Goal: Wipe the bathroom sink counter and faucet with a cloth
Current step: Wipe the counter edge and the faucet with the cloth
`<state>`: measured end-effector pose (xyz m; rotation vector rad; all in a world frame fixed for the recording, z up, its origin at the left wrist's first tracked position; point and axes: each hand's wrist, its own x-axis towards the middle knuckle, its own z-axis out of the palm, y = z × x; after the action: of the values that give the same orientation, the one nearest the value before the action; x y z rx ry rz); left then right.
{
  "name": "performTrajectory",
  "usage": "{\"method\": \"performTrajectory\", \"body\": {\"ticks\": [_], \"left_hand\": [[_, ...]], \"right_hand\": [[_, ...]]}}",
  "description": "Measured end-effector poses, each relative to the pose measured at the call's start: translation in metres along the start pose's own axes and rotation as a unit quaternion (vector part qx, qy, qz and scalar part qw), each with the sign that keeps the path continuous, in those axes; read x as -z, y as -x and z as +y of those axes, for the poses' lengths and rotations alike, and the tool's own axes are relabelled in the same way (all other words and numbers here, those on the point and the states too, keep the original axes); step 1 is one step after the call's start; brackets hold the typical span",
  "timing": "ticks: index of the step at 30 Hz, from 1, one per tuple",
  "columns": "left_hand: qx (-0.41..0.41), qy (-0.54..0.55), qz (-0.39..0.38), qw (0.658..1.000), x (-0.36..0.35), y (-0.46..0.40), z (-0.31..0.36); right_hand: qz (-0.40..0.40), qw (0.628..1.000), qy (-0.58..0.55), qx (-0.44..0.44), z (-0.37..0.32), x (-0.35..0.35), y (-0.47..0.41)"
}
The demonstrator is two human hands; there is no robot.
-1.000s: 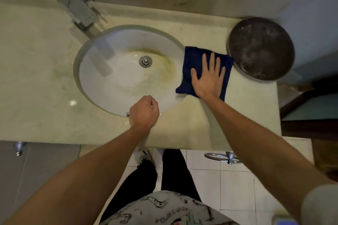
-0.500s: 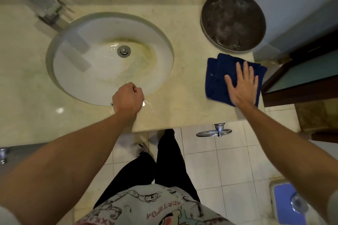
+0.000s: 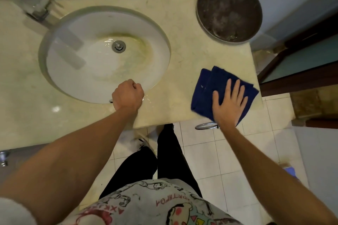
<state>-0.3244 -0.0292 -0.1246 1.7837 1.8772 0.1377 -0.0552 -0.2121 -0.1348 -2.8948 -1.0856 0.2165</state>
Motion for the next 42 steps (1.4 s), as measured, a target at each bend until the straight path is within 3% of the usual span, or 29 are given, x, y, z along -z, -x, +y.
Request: {"method": "performTrajectory", "body": {"ticks": [6, 13, 21, 27, 32, 39, 42], "left_hand": [[0.002, -0.006, -0.013, 1.000, -0.002, -0.003, 0.001], [0.004, -0.010, -0.027, 1.000, -0.002, -0.005, 0.000], [-0.029, -0.010, -0.018, 0.999, -0.001, -0.008, -0.005], [-0.041, 0.031, -0.002, 0.999, -0.003, -0.006, -0.007], [-0.020, 0.149, -0.017, 0.988, 0.005, -0.003, -0.011], [-0.060, 0.259, -0.043, 0.963, 0.017, 0.000, -0.032], [-0.093, 0.242, 0.005, 0.966, 0.024, -0.001, -0.051]], "right_hand": [[0.010, 0.999, 0.020, 0.042, -0.090, -0.012, 0.025], [-0.012, 0.991, 0.004, 0.131, -0.184, -0.008, -0.084], [-0.008, 0.989, 0.005, 0.148, -0.194, -0.009, -0.113], [-0.011, 0.991, 0.007, 0.134, -0.165, -0.012, -0.038], [0.002, 0.992, 0.026, 0.120, -0.150, -0.024, 0.040], [-0.004, 0.994, 0.022, 0.107, -0.192, -0.034, 0.105], [-0.002, 0.988, 0.028, 0.153, -0.226, -0.040, 0.137]]}}
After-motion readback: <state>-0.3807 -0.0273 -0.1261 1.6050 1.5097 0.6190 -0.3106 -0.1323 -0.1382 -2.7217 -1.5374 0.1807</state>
